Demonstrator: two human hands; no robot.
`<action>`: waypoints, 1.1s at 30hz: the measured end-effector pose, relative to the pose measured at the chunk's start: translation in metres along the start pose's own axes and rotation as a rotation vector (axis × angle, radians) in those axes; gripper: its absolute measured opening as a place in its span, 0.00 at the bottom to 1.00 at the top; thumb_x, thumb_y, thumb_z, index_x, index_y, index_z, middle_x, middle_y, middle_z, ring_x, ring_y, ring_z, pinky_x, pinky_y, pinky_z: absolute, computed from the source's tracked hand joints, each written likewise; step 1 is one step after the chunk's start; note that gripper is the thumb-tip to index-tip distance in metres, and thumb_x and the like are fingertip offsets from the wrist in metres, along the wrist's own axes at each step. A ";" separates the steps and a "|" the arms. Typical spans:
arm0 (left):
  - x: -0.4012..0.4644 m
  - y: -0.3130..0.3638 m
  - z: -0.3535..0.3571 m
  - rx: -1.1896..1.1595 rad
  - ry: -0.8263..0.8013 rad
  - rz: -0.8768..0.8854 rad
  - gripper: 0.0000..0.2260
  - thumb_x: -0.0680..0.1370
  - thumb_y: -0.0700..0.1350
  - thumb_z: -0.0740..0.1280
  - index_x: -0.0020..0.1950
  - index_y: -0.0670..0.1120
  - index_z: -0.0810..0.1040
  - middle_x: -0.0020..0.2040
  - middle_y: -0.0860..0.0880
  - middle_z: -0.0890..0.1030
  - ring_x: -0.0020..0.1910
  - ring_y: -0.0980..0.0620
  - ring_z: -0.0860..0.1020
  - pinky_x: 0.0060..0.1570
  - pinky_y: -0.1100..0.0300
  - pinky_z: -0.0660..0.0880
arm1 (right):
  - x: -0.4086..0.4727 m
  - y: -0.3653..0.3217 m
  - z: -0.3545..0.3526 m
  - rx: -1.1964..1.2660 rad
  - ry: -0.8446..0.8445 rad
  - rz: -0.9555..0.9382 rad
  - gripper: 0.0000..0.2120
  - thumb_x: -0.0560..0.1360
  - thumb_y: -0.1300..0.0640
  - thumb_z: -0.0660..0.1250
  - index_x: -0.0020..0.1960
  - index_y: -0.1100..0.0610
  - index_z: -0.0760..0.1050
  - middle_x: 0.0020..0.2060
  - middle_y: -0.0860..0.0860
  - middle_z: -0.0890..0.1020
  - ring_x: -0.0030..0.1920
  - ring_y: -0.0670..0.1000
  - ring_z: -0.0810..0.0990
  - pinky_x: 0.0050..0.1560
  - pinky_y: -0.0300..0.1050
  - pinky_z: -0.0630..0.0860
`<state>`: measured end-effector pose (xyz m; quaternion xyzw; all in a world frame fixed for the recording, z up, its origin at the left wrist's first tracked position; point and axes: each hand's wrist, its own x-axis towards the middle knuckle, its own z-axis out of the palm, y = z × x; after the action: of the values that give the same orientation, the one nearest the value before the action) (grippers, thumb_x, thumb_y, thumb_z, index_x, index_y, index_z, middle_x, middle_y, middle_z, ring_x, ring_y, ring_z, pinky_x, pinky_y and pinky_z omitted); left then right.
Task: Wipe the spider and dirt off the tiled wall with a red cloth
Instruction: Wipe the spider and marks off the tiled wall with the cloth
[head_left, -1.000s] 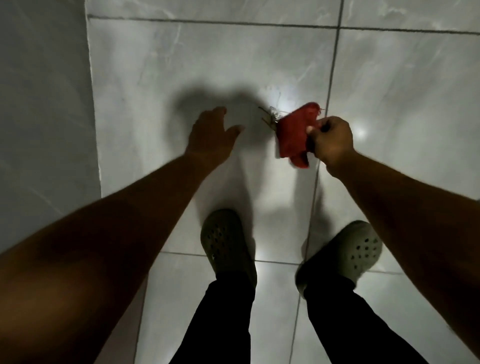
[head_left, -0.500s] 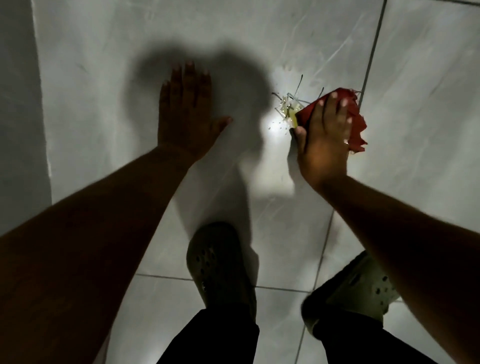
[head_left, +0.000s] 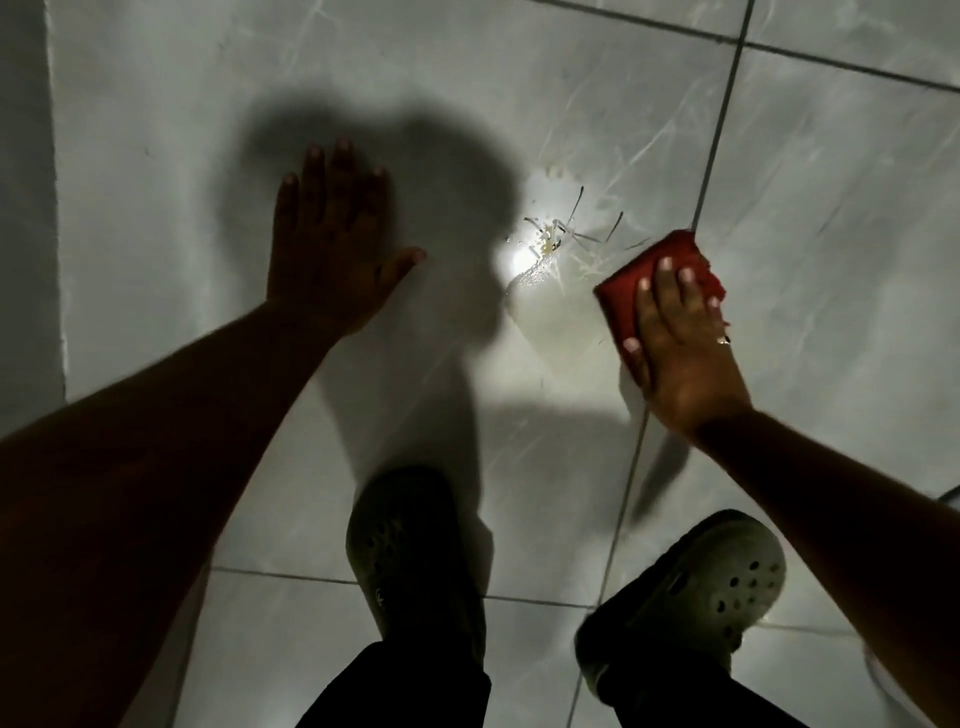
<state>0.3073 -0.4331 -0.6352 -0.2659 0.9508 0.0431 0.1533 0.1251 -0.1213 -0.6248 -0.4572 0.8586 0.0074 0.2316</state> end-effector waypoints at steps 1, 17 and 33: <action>0.001 0.001 -0.001 -0.009 0.010 -0.020 0.39 0.77 0.70 0.46 0.79 0.45 0.47 0.79 0.36 0.51 0.78 0.34 0.49 0.75 0.38 0.48 | 0.008 -0.006 -0.001 0.053 0.031 0.070 0.28 0.82 0.52 0.54 0.77 0.62 0.53 0.77 0.64 0.54 0.77 0.65 0.51 0.75 0.64 0.52; -0.011 -0.015 0.014 0.033 0.074 -0.056 0.39 0.78 0.69 0.47 0.79 0.42 0.49 0.79 0.36 0.53 0.78 0.35 0.50 0.76 0.41 0.48 | 0.068 -0.032 -0.001 -0.113 0.062 -0.418 0.28 0.80 0.47 0.59 0.75 0.60 0.61 0.75 0.61 0.63 0.76 0.63 0.60 0.74 0.63 0.59; 0.000 -0.039 0.021 0.014 0.094 -0.090 0.38 0.79 0.67 0.45 0.79 0.41 0.48 0.79 0.35 0.51 0.79 0.36 0.50 0.76 0.42 0.48 | 0.096 -0.137 0.002 0.142 0.094 -0.179 0.30 0.80 0.46 0.57 0.77 0.57 0.55 0.78 0.57 0.55 0.79 0.61 0.50 0.76 0.64 0.50</action>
<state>0.3325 -0.4630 -0.6551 -0.3090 0.9443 0.0170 0.1123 0.1886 -0.2761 -0.6385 -0.5143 0.8227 -0.0958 0.2226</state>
